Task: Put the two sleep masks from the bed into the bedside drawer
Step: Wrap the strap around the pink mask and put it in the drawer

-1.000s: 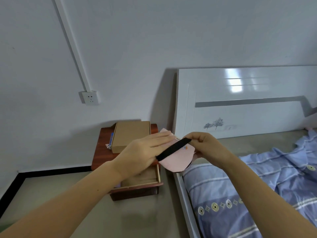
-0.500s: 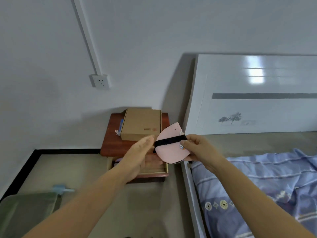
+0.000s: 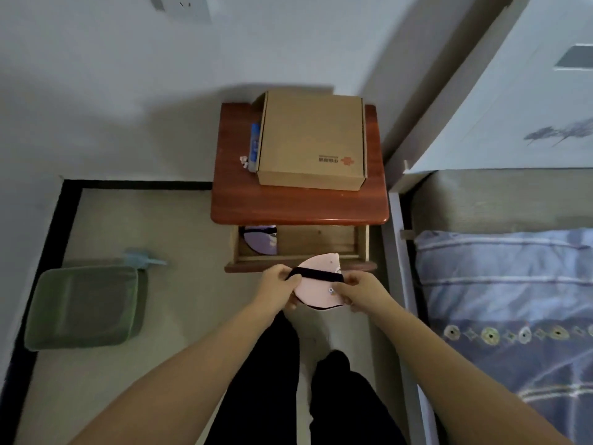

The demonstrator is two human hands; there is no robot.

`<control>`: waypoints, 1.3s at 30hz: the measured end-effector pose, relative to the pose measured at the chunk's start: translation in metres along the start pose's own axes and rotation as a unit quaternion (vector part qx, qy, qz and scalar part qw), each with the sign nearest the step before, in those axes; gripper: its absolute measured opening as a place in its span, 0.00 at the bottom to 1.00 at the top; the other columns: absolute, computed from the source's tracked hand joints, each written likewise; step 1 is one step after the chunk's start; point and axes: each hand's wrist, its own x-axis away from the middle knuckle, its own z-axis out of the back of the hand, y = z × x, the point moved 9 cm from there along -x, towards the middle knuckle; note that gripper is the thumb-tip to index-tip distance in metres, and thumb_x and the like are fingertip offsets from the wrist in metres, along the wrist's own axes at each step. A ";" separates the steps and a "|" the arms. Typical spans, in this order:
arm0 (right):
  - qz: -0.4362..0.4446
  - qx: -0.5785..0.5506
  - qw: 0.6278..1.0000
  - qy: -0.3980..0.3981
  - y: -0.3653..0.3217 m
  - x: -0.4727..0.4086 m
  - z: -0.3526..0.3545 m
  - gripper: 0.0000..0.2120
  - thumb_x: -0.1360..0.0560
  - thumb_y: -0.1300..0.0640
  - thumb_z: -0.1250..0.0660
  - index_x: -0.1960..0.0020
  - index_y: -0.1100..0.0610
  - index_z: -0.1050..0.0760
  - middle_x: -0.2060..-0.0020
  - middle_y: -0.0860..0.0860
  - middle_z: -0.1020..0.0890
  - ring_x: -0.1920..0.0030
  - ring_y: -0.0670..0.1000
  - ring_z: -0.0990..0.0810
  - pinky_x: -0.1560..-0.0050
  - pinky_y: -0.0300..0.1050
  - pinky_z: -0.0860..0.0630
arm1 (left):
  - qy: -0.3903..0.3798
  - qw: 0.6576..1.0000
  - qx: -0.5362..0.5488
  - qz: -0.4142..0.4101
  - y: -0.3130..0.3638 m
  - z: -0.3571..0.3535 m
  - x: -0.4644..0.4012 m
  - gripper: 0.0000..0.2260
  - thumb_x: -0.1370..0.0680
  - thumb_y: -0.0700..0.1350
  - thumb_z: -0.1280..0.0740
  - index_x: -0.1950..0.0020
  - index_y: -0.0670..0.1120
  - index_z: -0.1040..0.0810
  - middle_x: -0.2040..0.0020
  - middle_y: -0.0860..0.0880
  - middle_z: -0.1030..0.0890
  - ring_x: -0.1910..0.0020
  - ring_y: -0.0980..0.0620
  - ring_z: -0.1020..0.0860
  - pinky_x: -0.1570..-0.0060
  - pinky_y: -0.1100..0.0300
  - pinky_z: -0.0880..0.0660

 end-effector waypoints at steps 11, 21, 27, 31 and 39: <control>-0.041 0.031 0.993 0.104 0.015 -0.194 -0.018 0.07 0.25 0.57 0.37 0.50 0.59 0.26 0.64 0.55 0.19 0.72 0.51 0.22 0.69 0.41 0.27 | 0.066 0.980 -0.188 -0.027 -0.023 -0.021 -0.213 0.13 0.22 0.43 0.40 0.39 0.41 0.24 0.44 0.39 0.20 0.47 0.40 0.22 0.54 0.56 0.29; -0.022 0.089 0.987 0.128 0.017 -0.223 -0.014 0.09 0.23 0.58 0.40 0.49 0.60 0.25 0.56 0.57 0.17 0.61 0.54 0.19 0.64 0.43 0.25 | 0.119 0.976 -0.181 -0.017 -0.032 -0.025 -0.230 0.14 0.20 0.42 0.43 0.39 0.38 0.27 0.40 0.37 0.23 0.42 0.38 0.25 0.48 0.50 0.27; -0.141 -0.259 0.955 0.024 0.057 -0.136 -0.028 0.13 0.21 0.58 0.41 0.47 0.67 0.25 0.66 0.57 0.16 0.70 0.51 0.16 0.72 0.40 0.21 | 0.038 0.960 0.210 0.183 -0.085 -0.008 -0.129 0.16 0.18 0.42 0.46 0.60 0.39 0.24 0.71 0.46 0.18 0.72 0.51 0.19 0.71 0.63 0.21; -0.239 -0.417 0.877 -0.008 0.093 -0.109 -0.047 0.25 0.21 0.48 0.42 0.32 0.63 0.38 0.41 0.62 0.22 0.46 0.59 0.19 0.49 0.57 0.20 | 0.014 0.870 0.399 0.290 -0.129 0.009 -0.096 0.10 0.22 0.34 0.48 0.51 0.37 0.28 0.33 0.36 0.29 0.31 0.40 0.31 0.33 0.48 0.33; -0.127 -0.597 0.792 0.006 0.056 -0.113 -0.018 0.30 0.22 0.52 0.42 0.26 0.61 0.49 0.29 0.62 0.35 0.37 0.62 0.26 0.42 0.65 0.28 | 0.026 0.753 0.636 0.166 -0.093 0.049 -0.105 0.41 0.37 0.26 0.49 0.24 0.41 0.53 0.24 0.33 0.47 0.25 0.35 0.44 0.28 0.40 0.44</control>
